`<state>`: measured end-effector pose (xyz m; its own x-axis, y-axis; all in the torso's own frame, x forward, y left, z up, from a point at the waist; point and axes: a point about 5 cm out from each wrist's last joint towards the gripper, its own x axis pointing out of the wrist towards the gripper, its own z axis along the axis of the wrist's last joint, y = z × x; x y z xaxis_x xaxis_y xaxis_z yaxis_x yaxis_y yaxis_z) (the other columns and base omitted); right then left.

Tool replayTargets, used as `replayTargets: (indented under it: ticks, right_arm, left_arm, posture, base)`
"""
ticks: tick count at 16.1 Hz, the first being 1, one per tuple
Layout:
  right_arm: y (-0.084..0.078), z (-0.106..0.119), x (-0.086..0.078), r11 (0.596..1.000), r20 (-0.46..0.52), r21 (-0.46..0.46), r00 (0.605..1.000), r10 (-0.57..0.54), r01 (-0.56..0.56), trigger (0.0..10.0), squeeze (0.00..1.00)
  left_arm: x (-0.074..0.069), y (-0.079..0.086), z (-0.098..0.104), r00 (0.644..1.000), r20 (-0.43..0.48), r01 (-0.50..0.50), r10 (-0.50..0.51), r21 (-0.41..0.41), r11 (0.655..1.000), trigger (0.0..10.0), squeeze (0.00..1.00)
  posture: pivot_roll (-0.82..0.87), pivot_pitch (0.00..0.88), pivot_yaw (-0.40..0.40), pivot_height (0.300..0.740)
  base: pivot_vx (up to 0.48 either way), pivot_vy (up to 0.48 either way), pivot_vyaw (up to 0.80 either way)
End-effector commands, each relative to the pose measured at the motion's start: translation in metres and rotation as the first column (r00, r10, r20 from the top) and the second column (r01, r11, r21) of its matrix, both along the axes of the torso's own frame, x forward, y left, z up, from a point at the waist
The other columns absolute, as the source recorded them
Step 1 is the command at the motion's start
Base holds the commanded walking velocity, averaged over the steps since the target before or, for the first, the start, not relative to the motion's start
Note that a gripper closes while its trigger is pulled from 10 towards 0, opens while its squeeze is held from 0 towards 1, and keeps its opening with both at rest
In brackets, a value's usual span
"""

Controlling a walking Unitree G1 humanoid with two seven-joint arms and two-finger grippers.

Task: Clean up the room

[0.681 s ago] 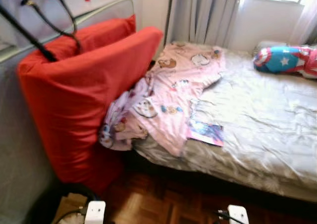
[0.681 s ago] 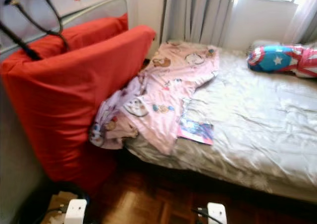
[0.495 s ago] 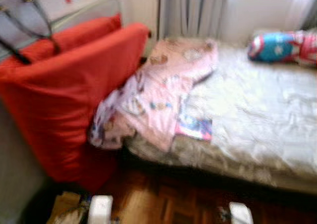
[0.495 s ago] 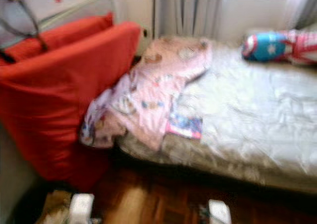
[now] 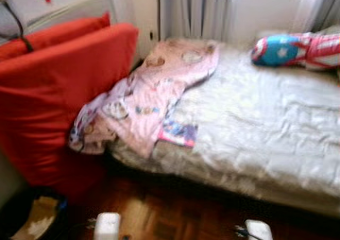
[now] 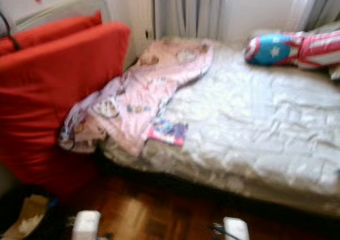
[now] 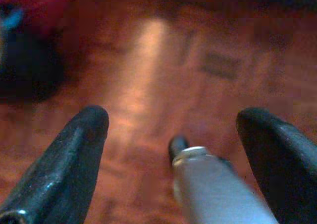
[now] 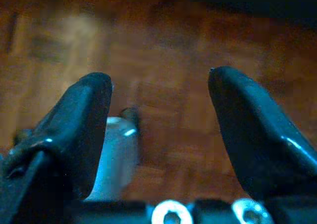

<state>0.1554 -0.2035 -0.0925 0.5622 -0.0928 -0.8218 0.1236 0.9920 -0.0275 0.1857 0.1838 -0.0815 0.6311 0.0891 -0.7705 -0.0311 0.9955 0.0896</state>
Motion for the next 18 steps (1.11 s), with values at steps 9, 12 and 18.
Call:
replayTargets:
  ticks: [9,12,18]
  right_arm:
    - [0.0112,-0.0006,0.0024,0.999,0.005,0.018,1.000,0.029,-0.030,10.0,0.00]
    - [0.0100,-0.0007,0.0018,0.999,0.005,0.017,1.000,0.028,-0.028,10.0,0.00]
    - [0.0102,0.0000,0.0038,0.999,0.004,0.013,0.999,0.033,-0.033,10.0,0.00]
  left_arm:
    - [0.0006,0.0088,0.0014,1.000,0.000,0.001,-0.001,0.031,1.000,10.0,0.00]
    - [0.0011,0.0087,0.0016,1.000,0.001,-0.001,0.001,0.030,1.000,10.0,0.00]
    - [0.0030,0.0079,0.0021,1.000,-0.005,0.002,-0.002,0.031,1.000,10.0,0.00]
  posture:
    - [-0.08,0.000,-0.001,0.740]
    - [-0.07,0.000,-0.005,0.740]
    - [-0.07,0.000,-0.006,0.740]
  base:
    - [0.000,-0.480,0.00]
    - [0.000,-0.480,0.00]
    - [0.000,-0.178,0.00]
